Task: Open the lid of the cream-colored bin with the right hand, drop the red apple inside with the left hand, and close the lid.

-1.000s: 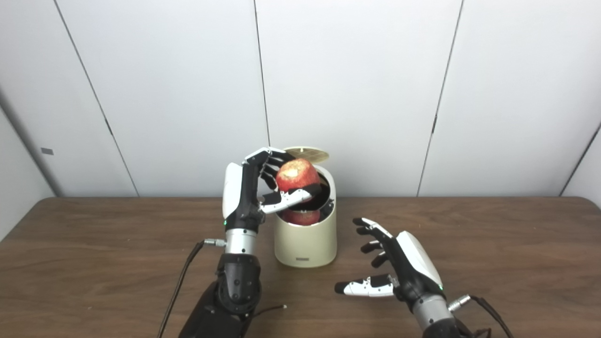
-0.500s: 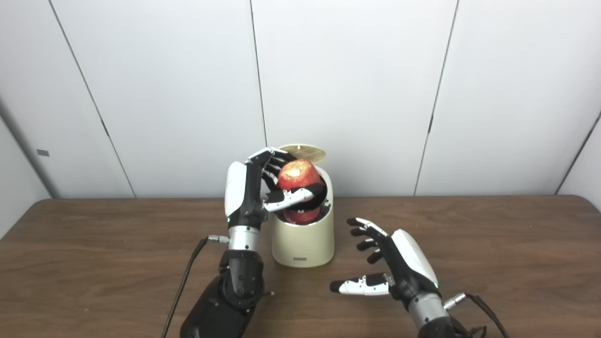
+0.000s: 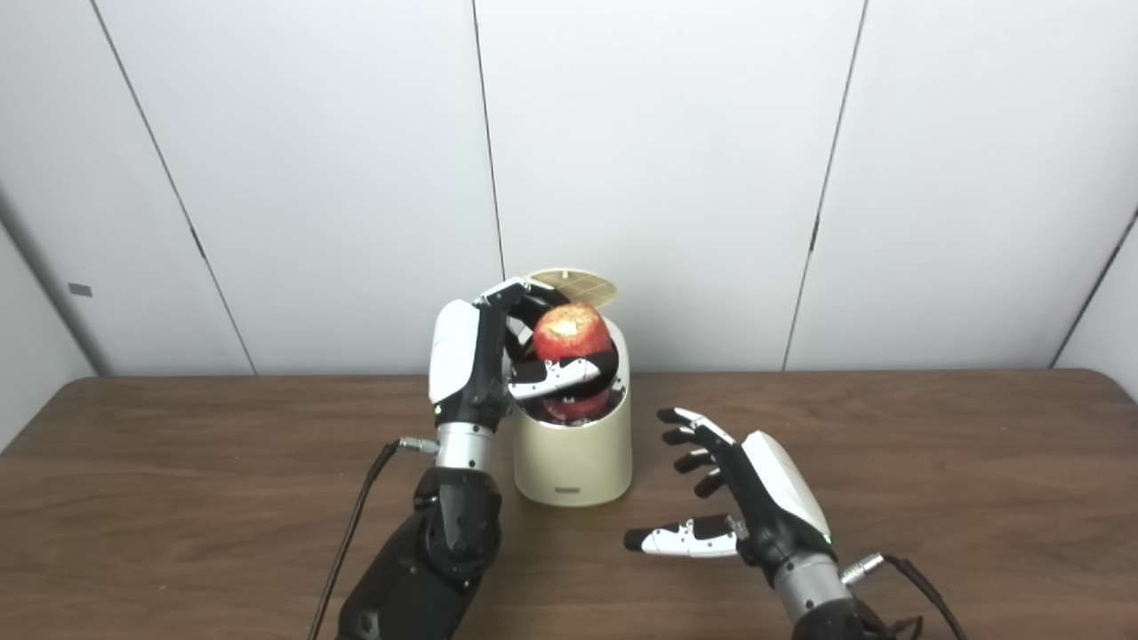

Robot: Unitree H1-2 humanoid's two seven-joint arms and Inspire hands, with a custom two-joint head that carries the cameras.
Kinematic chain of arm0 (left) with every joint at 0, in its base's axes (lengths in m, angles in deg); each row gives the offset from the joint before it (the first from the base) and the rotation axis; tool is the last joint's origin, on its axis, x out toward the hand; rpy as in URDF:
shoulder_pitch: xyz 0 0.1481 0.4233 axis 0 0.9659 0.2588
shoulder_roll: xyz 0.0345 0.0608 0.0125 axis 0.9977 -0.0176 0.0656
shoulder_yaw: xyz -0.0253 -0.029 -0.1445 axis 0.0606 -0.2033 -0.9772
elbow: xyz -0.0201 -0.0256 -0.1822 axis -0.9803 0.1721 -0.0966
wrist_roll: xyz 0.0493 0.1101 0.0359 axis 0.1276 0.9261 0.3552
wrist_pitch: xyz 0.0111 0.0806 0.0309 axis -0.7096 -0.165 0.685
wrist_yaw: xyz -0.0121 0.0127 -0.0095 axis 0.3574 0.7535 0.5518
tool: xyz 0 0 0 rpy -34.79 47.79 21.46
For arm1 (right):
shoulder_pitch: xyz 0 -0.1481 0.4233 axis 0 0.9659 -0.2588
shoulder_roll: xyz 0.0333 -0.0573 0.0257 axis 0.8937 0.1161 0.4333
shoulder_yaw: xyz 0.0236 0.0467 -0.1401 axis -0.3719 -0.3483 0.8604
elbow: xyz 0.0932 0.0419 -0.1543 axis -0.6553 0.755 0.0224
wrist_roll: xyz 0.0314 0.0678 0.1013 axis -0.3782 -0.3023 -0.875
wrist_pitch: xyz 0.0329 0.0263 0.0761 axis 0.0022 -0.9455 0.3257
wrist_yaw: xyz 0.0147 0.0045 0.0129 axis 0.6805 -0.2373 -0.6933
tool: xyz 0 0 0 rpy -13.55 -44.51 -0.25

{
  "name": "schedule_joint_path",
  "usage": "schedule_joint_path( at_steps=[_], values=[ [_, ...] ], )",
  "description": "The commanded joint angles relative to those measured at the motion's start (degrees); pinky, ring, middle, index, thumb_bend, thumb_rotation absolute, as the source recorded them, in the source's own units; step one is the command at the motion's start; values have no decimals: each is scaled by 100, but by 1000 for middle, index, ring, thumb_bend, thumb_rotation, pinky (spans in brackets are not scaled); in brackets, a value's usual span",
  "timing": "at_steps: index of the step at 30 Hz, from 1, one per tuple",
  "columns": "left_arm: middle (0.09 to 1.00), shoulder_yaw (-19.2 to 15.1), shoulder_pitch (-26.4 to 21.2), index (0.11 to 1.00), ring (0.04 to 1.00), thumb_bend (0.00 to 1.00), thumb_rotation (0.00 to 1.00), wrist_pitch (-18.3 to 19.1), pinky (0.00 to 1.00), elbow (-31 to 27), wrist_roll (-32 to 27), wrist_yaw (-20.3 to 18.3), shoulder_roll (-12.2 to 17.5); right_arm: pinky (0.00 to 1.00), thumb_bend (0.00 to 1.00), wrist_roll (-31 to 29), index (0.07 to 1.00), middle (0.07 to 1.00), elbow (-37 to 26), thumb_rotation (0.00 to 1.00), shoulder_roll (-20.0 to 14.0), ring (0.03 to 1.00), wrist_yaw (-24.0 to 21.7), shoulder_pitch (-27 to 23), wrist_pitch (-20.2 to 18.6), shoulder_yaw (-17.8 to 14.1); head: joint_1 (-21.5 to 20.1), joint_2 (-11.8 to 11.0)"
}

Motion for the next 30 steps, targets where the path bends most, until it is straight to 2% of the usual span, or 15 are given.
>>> schedule_joint_path(
  at_steps=[1, 5, 7, 9, 10, 11, 14, 20, 30],
  values=[
    [459, -5, -143, 525, 483, 522, 0, 24, 360, -94, 54, 30, 50, 574, 748, -4, 849, 793, -151, 225, -11, 709, 85, -167, 128, -40, 8, 1],
    [463, -20, -116, 521, 495, 523, 0, 14, 376, -141, 18, 9, 49, 569, 748, -53, 847, 794, -135, 215, -9, 709, 92, -165, 154, -58, 25, 3],
    [545, -26, -93, 503, 506, 523, 49, 18, 391, -186, 10, -3, 50, 569, 748, -73, 848, 794, -125, 213, -8, 710, 104, -161, 168, -64, 45, -1],
    [569, -25, -75, 498, 508, 523, 64, 35, 396, -221, 20, -8, 51, 568, 750, -93, 847, 793, -124, 210, -4, 709, 113, -157, 169, -70, 45, -1],
    [573, -24, -58, 561, 510, 718, 93, 55, 401, -252, 31, -15, 53, 573, 751, -101, 846, 793, -123, 208, -2, 711, 118, -155, 170, -72, 45, -1],
    [578, -24, -41, 603, 514, 843, 118, 72, 413, -275, 48, -7, 54, 575, 752, -103, 846, 793, -124, 204, -2, 711, 121, -154, 170, -71, 45, -1],
    [593, -33, 0, 641, 517, 934, 155, 131, 422, -324, 72, -8, 58, 577, 748, -108, 849, 796, -135, 200, -5, 714, 115, -154, 152, -66, 45, -1],
    [632, -54, 58, 666, 553, 943, 160, 146, 454, -395, 46, -51, 79, 574, 748, -180, 856, 802, -139, 208, 4, 717, 100, -156, 118, -84, 45, -1],
    [631, -74, 88, 660, 554, 931, 152, 139, 455, -426, 30, -53, 70, 563, 747, -140, 855, 802, -102, 218, -36, 711, 114, -172, 146, -54, 84, 13]
  ],
)
